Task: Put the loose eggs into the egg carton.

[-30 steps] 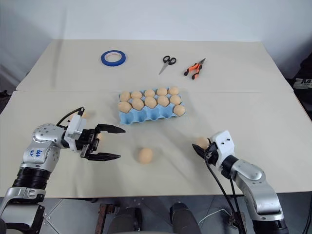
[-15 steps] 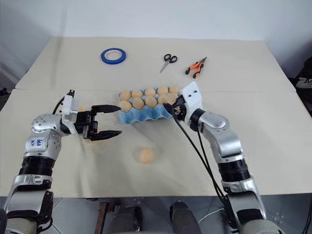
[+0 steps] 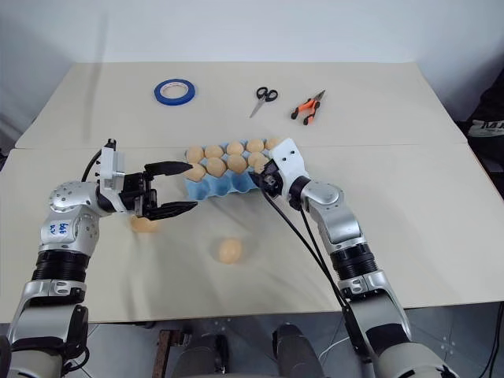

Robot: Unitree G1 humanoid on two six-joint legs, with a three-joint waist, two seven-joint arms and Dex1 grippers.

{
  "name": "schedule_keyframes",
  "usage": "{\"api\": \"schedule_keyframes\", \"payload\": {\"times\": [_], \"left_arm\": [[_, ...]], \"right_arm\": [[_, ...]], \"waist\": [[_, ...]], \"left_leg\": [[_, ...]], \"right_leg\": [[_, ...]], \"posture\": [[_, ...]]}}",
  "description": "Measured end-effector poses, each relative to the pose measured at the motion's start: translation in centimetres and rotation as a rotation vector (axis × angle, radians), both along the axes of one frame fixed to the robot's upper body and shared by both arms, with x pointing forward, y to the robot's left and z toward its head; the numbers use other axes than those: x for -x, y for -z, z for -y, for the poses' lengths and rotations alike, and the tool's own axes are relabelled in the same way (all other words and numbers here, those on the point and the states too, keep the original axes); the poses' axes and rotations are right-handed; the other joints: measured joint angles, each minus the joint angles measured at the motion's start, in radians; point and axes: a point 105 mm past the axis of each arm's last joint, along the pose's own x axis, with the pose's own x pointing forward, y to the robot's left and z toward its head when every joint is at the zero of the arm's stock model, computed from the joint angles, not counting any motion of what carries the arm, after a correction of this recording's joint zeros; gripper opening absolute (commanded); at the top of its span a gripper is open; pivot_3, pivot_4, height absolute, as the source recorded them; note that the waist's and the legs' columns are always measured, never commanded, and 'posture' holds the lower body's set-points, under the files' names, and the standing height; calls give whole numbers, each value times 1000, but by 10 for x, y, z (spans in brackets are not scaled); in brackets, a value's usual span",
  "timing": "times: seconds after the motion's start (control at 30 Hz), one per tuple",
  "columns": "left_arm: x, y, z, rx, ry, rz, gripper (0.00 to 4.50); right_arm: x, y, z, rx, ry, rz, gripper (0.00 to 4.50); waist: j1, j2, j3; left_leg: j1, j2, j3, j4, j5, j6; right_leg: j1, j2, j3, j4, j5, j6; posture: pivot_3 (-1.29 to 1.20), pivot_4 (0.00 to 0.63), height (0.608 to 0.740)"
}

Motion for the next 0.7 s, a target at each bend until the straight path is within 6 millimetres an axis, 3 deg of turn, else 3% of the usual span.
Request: {"api": "schedule_keyframes", "payload": {"times": [0.03,0.47,0.6,0.7], "left_arm": [[0,0,0,0,1,1,4500],[-1,-2,3,-1,-10,-28,4500],[-3,-4,3,-5,-38,-31,4500],[-1,-10,6,-4,-62,2,4500]], "right_arm": [[1,-1,-1,-1,-6,3,4458],[24,-27,-3,-7,-133,63,4458],[41,-42,11,-31,-212,99,4458],[57,-39,29,-50,-304,86,4458]], "waist": [[0,0,0],[3,0,0],[10,0,0],[21,0,0]], "left_leg": [[0,0,0,1,0,0],[-1,0,-1,3,0,0],[-1,0,-1,3,0,1],[-1,0,-2,2,-1,1]], "right_leg": [[0,0,0,0,0,0],[1,0,-1,1,0,0],[1,0,-1,0,0,0],[1,0,-1,-1,0,0]], "posture": [[0,150,740],[0,150,740],[0,150,740],[0,150,740]]}}
